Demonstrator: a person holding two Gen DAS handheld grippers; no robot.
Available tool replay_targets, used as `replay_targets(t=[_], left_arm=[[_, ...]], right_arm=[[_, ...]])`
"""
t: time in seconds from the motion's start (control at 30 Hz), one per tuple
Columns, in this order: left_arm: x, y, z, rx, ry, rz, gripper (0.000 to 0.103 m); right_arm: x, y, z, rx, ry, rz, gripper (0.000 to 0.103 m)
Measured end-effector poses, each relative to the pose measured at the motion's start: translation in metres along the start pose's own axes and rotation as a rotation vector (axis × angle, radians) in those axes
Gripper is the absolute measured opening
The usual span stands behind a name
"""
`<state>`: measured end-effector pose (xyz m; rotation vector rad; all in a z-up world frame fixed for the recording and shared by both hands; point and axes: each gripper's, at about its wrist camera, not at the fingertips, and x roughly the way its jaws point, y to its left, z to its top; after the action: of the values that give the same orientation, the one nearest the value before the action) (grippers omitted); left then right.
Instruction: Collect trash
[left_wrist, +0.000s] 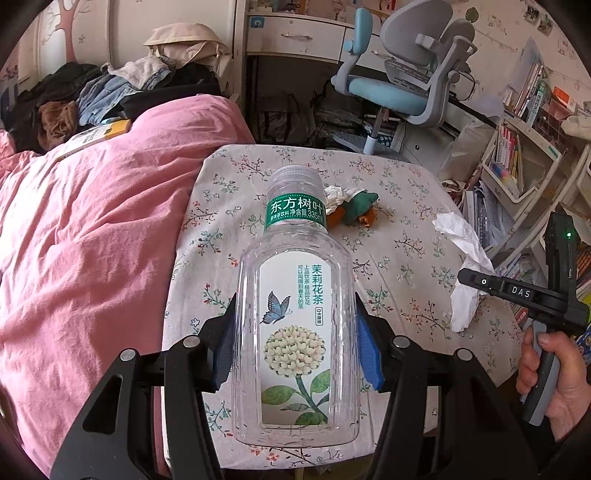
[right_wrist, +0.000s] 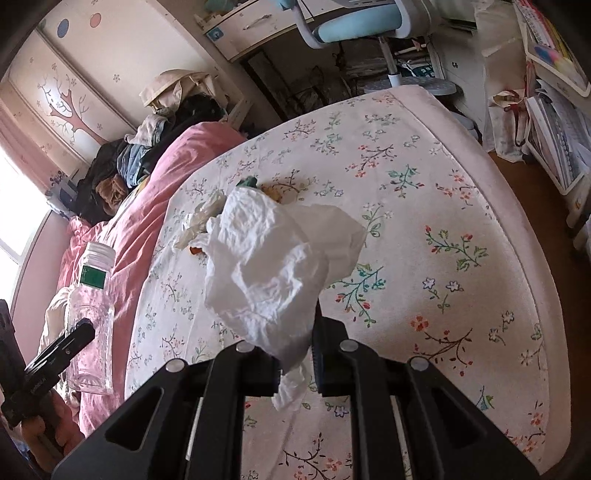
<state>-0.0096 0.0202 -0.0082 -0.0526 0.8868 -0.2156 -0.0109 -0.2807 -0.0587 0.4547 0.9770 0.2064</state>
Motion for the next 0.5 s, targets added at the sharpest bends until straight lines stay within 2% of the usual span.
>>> replay_targets(t=[0.5], left_arm=[[0.0021, -0.0005, -0.0002, 0.013, 0.007, 0.013, 0.053]], right_arm=[[-0.0017, 0.0007, -0.0012, -0.026, -0.002, 0.001, 0.015]])
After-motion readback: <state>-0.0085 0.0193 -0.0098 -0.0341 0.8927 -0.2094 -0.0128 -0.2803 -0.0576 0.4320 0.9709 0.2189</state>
